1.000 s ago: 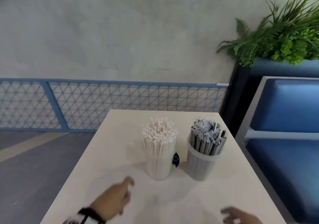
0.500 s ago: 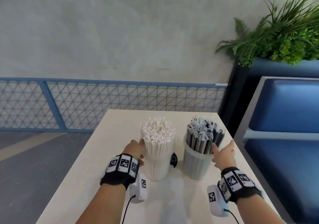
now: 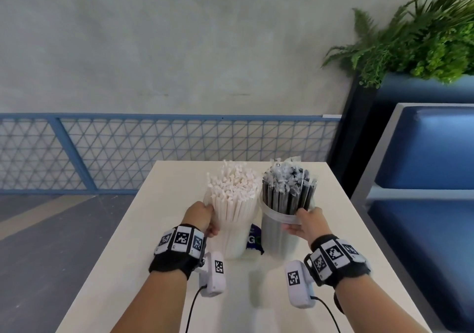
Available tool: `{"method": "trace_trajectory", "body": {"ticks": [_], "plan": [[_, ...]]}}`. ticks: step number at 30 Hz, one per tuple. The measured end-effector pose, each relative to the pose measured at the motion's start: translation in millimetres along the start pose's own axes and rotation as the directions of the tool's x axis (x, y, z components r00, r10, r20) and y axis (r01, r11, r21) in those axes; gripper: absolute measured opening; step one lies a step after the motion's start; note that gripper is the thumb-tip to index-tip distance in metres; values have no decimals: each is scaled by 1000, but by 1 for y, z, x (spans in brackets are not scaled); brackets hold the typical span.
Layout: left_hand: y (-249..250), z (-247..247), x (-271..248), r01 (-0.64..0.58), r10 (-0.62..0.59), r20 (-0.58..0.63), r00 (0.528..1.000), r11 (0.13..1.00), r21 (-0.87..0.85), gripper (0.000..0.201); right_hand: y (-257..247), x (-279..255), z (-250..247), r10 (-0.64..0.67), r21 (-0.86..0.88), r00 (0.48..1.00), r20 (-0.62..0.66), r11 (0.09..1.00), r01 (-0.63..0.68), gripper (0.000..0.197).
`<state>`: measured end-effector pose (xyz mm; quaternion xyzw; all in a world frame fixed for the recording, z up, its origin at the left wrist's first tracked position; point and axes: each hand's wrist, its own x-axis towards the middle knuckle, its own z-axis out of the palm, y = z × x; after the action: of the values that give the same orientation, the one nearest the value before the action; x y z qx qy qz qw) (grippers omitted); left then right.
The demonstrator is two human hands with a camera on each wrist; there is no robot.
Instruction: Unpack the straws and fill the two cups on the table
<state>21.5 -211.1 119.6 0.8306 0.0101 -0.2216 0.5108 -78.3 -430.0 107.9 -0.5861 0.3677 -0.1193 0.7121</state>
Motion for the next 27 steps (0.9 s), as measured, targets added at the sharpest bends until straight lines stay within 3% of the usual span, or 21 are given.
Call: {"method": "trace_trajectory", "body": {"ticks": [4,10,17,23,25,27], "plan": [[27,-15,32,-55,44,-92,995,991,-119,33,-20,22,28,-65,15,998,14,998,65,21],[56,-21,87,-60,17,-199,980,975,-212,30,-47,67,74,-99,46,994,37,994,97,21],[46,-16,128,15,-69,-190,979,963,-269,23,-43,108,101,-66,-5,998,9,998,66,17],[25,-8,139,49,-101,-175,979,958,-284,35,-31,117,102,-47,-2,999,4,999,47,17],[26,-9,139,51,-104,-175,979,957,-286,37,-34,114,101,-18,28,1000,15,999,17,28],[23,-13,134,33,-87,-185,979,960,-278,40,-34,112,96,29,44,999,26,999,-30,52]]}}
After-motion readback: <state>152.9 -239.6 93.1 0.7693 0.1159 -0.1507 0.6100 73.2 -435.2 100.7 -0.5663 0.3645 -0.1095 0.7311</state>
